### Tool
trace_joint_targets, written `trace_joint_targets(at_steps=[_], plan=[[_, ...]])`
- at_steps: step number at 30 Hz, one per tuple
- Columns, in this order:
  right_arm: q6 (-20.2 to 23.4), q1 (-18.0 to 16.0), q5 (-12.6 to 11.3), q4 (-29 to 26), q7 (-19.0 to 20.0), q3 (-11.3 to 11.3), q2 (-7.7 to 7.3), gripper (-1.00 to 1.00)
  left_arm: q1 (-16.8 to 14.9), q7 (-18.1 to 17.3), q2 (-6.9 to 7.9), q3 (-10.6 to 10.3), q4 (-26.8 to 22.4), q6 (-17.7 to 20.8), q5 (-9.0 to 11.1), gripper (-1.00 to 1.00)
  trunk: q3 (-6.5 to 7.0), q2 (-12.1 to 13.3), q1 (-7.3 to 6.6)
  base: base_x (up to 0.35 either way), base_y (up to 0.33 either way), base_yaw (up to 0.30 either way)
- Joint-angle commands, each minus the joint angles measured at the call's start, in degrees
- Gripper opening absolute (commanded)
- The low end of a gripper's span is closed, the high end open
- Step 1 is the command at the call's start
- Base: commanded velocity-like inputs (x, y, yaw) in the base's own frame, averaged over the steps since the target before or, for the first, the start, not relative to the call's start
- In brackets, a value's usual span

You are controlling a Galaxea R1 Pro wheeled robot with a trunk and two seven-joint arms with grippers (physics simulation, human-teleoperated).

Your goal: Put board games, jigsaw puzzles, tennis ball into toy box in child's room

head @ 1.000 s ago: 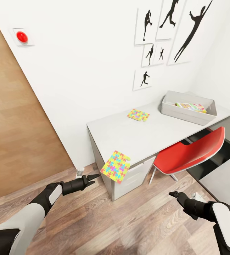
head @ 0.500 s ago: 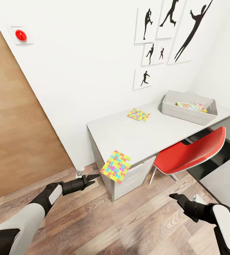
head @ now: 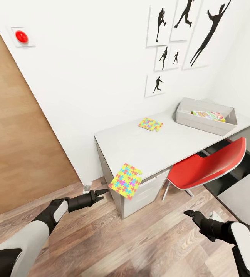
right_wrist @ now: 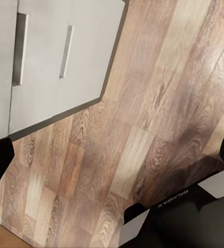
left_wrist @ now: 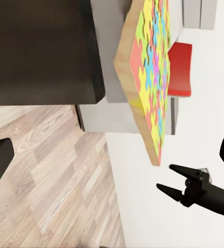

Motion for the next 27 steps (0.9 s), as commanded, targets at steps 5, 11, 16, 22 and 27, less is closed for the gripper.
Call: trace_joint_targets(at_steps=[5,11,16,22,27], plan=[[0.1,0.0,-0.6,0.0,-0.6,0.0,0.04,1.0,0.0,-0.1,-0.6,0.2,0.0,1.2,0.1,1.0,-0.97,-2.1,1.12,0.0,0.0,0.0],[0.0,0.0,-0.6,0.0,-0.6,0.0,0.05,1.0,0.0,-0.1,-0.77,0.3,0.0,1.7,0.1,1.0,-2.05,-4.5,2.44,0.0,0.0,0.0],[0.0,0.0,-0.6,0.0,-0.6,0.0,0.12,1.0,0.0,-0.3,-0.7,0.4,0.0,2.1,0.1,1.0,-2.94,-6.5,3.53,0.0,0.0,0.0],[-0.1,0.0,-0.6,0.7,-0.6,0.0,0.27,1.0,0.0,-3.2,-0.69,0.3,0.0,2.2,0.1,1.0,-3.66,-8.1,4.41,0.0,0.0,0.0],[-0.1,0.0,-0.6,1.0,-0.6,0.0,0.29,1.0,0.0,-5.2,-0.74,0.3,0.0,2.2,0.1,1.0,-3.66,-8.1,4.41,0.0,0.0,0.0]])
